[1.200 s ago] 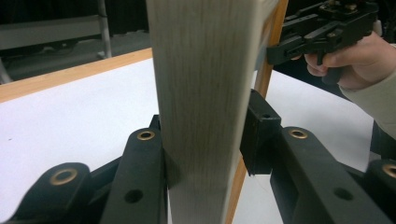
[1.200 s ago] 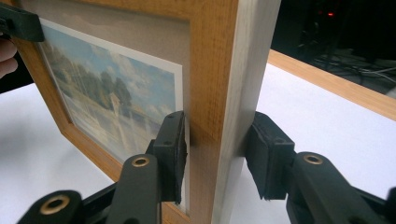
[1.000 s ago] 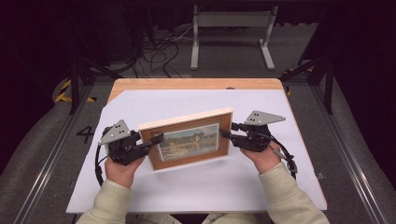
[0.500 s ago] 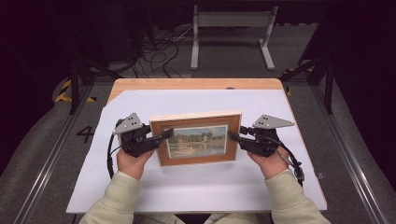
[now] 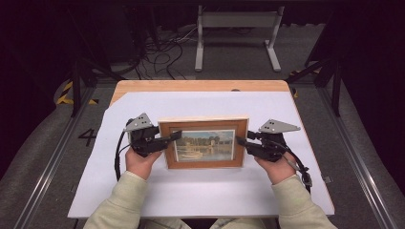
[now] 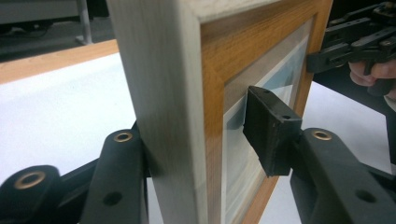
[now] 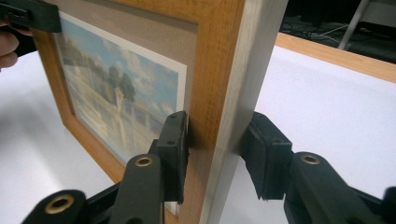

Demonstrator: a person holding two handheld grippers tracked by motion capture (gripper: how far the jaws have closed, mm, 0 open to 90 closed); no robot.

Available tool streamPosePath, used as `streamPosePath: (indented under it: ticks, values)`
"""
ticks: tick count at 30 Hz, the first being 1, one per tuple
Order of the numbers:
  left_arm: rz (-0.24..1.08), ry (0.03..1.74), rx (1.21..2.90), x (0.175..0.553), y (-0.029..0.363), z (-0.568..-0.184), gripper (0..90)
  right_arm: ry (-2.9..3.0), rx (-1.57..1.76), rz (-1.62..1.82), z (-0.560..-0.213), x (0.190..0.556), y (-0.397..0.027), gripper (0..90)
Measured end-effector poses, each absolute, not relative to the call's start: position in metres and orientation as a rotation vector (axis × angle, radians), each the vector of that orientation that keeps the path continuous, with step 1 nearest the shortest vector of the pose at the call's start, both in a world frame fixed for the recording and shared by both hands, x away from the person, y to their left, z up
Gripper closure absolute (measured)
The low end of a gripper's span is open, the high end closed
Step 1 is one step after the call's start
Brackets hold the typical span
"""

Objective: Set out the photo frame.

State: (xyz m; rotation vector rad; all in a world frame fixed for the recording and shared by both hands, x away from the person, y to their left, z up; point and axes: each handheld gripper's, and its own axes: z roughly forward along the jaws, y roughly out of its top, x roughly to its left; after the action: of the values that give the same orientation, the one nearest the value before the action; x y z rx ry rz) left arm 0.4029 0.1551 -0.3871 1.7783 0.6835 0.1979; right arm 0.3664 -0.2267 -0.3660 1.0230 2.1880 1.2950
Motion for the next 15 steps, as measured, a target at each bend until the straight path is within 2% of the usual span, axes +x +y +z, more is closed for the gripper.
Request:
streamPosePath:
  ticks: [15]
  values:
    - [0.239,0.665,1.818,0.393,0.148,-0.383,51.0,2.21,1.024,1.313,-0.372,0.361,-0.233,61.9]
